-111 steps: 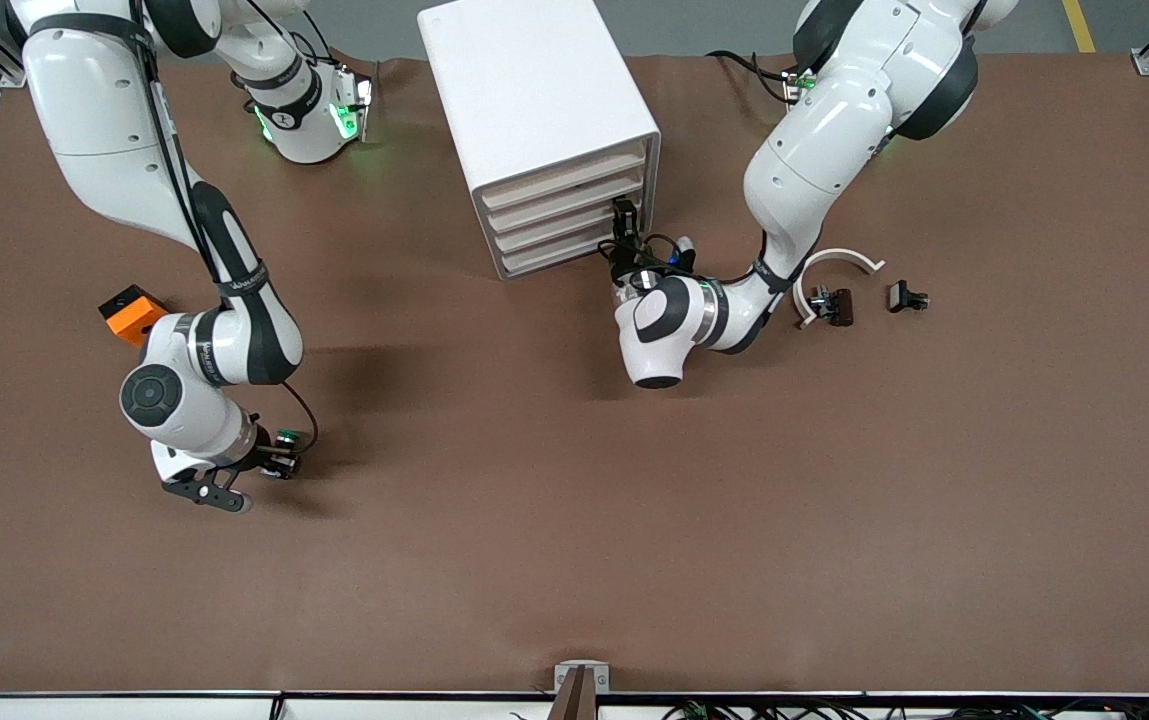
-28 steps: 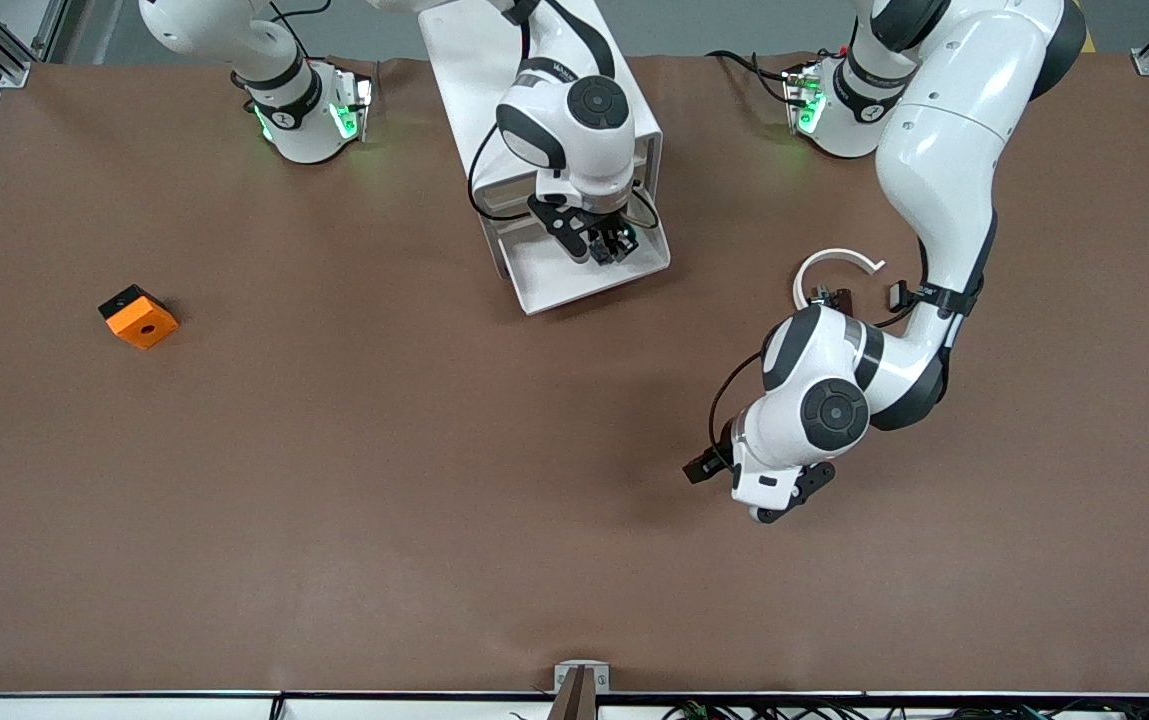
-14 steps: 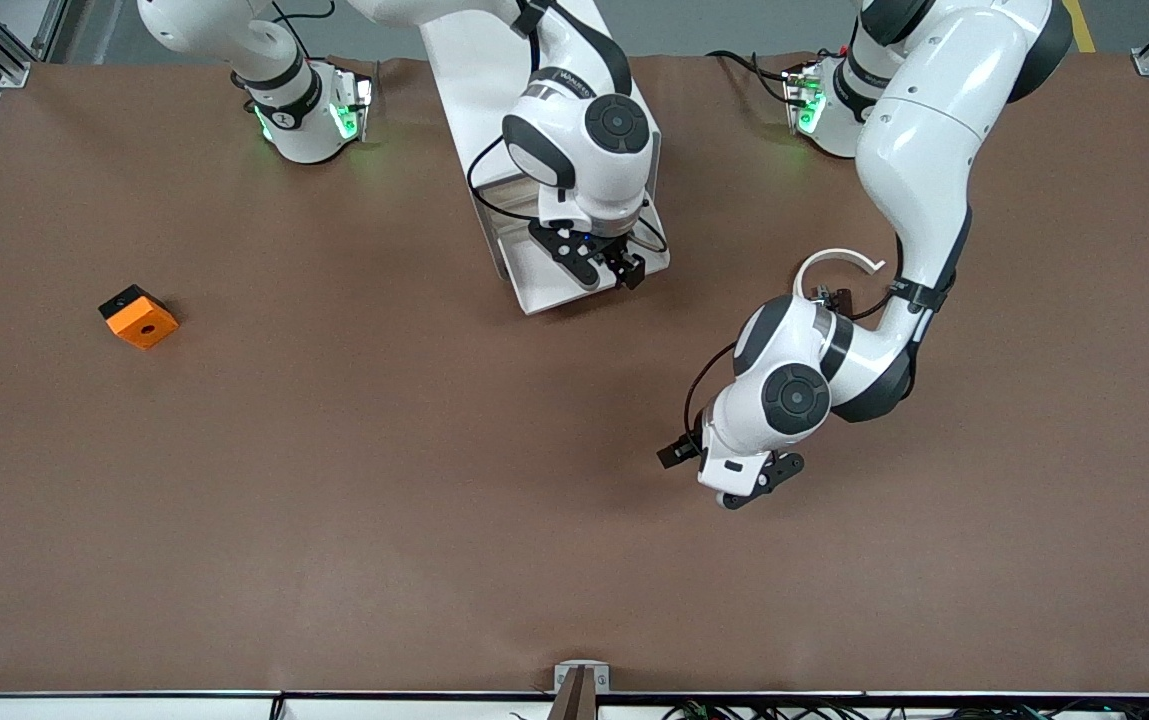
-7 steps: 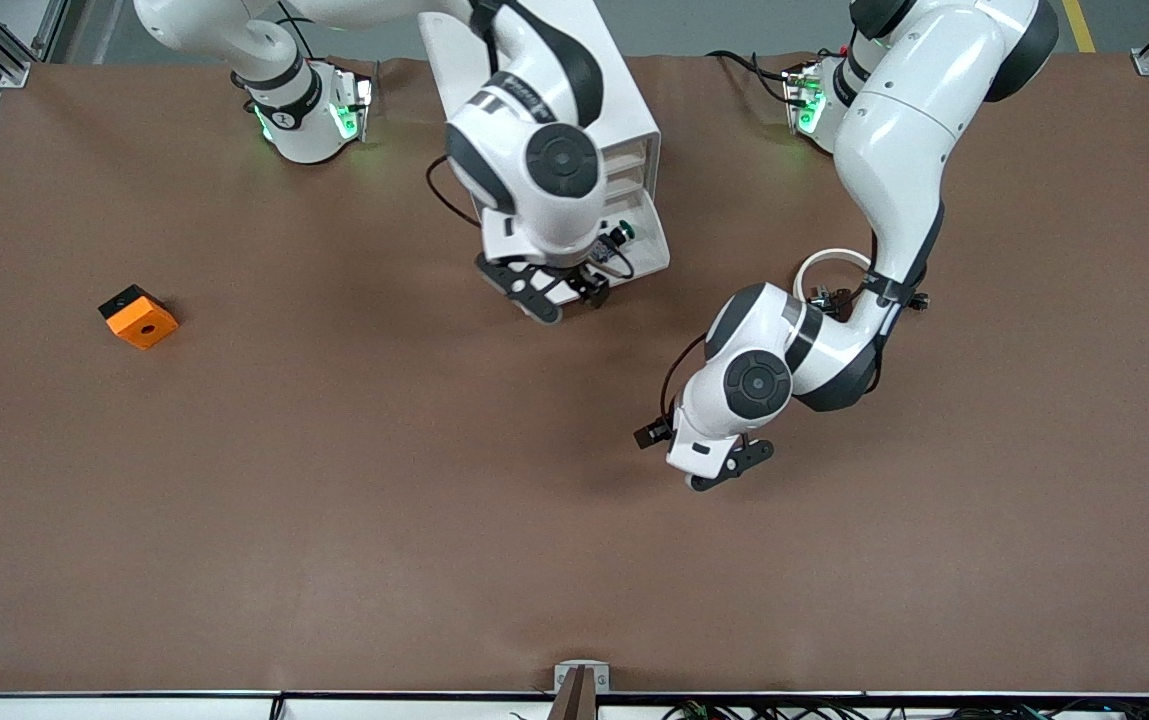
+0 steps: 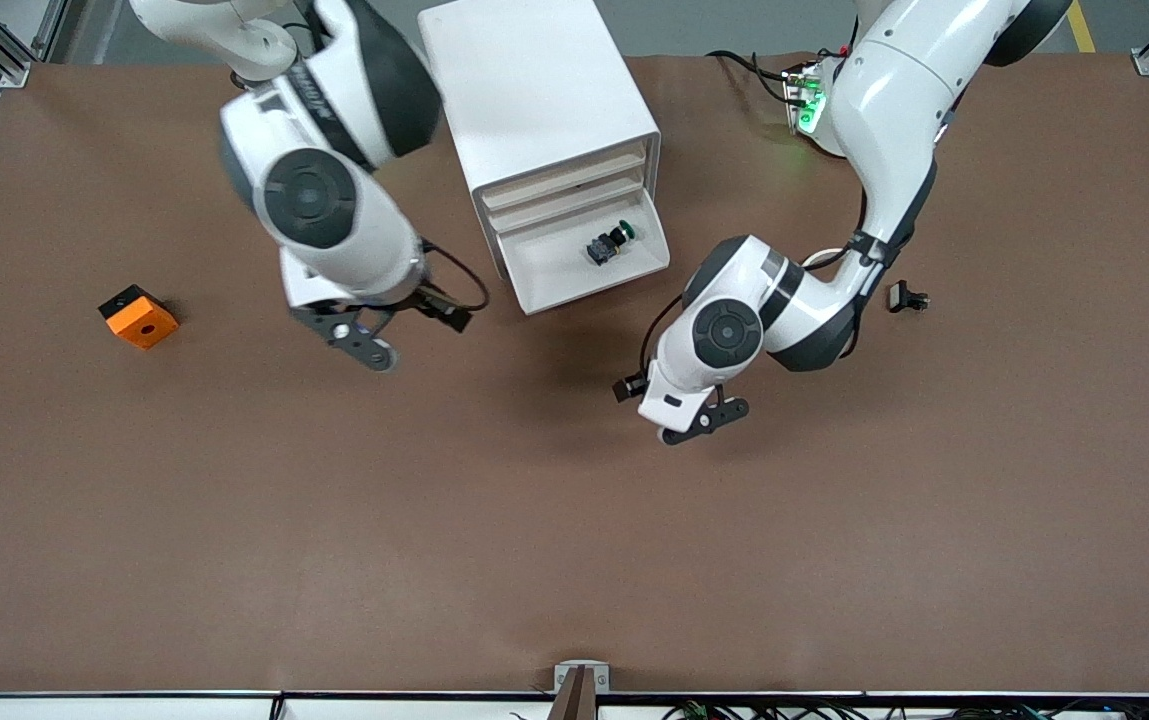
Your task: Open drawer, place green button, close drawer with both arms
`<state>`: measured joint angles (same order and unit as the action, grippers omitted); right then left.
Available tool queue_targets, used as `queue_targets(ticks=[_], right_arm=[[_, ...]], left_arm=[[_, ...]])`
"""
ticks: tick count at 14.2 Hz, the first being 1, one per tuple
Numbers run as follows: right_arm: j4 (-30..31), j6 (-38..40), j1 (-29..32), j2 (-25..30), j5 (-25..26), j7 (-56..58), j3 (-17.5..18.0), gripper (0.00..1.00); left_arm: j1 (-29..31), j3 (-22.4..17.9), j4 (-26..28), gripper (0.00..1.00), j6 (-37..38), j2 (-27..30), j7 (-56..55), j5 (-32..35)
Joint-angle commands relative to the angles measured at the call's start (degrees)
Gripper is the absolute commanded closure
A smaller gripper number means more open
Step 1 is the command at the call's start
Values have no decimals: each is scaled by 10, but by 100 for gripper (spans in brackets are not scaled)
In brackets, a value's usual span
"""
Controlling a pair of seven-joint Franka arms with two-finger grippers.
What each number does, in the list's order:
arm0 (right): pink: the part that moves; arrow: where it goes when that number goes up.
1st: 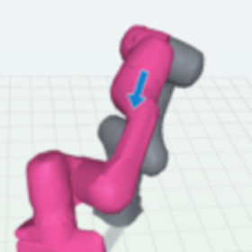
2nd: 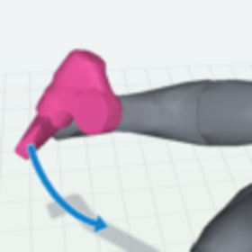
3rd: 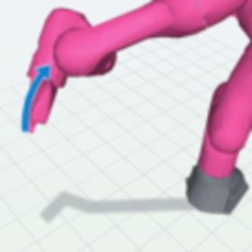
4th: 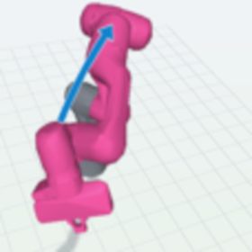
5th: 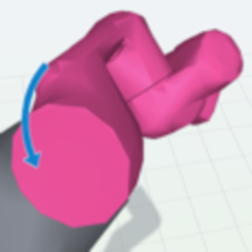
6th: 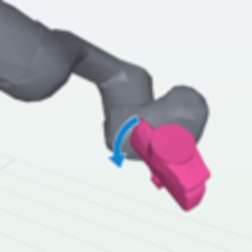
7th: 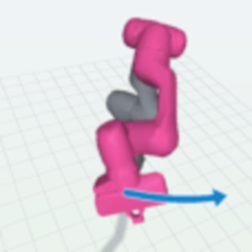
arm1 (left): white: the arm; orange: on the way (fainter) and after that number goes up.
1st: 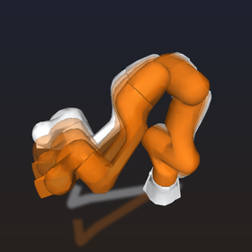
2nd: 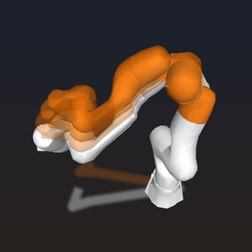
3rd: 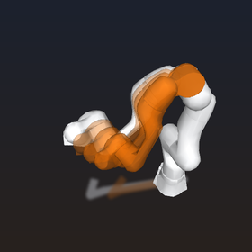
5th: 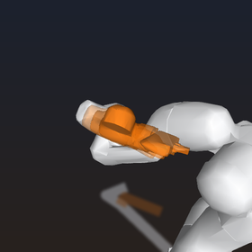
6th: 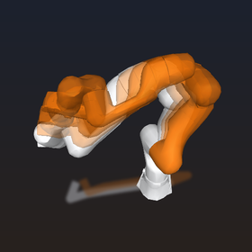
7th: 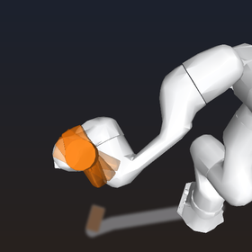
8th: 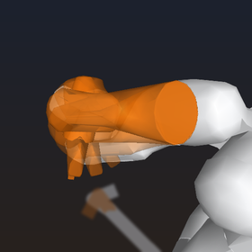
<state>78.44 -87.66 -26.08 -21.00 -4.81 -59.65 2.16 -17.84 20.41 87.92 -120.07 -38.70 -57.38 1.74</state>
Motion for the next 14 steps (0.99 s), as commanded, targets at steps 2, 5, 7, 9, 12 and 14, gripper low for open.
queue_targets(ticks=[2, 5, 7, 9, 12, 14], right_arm=[[7, 37, 104, 39, -3, 160, 7, 0], [7, 72, 202, 54, 3, 315, 7, 0], [7, 87, 263, 62, 23, 419, 7, 0], [7, 100, 318, 63, 62, 527, 7, 0], [7, 97, 373, 78, 92, 609, 7, 0], [7, 93, 403, 74, 98, 644, 8, 0]], left_arm=[[-25, 9, 24, 0, 1, 14, -40, 12], [-56, 9, 28, 0, 1, 12, -67, 12], [-68, 9, 31, 0, 1, 12, -69, 12], [-84, 9, 42, 0, 2, 12, -68, 12], [-98, 9, 53, 0, 2, 12, -62, 13], [-110, 9, 61, 0, 1, 13, -61, 13]])
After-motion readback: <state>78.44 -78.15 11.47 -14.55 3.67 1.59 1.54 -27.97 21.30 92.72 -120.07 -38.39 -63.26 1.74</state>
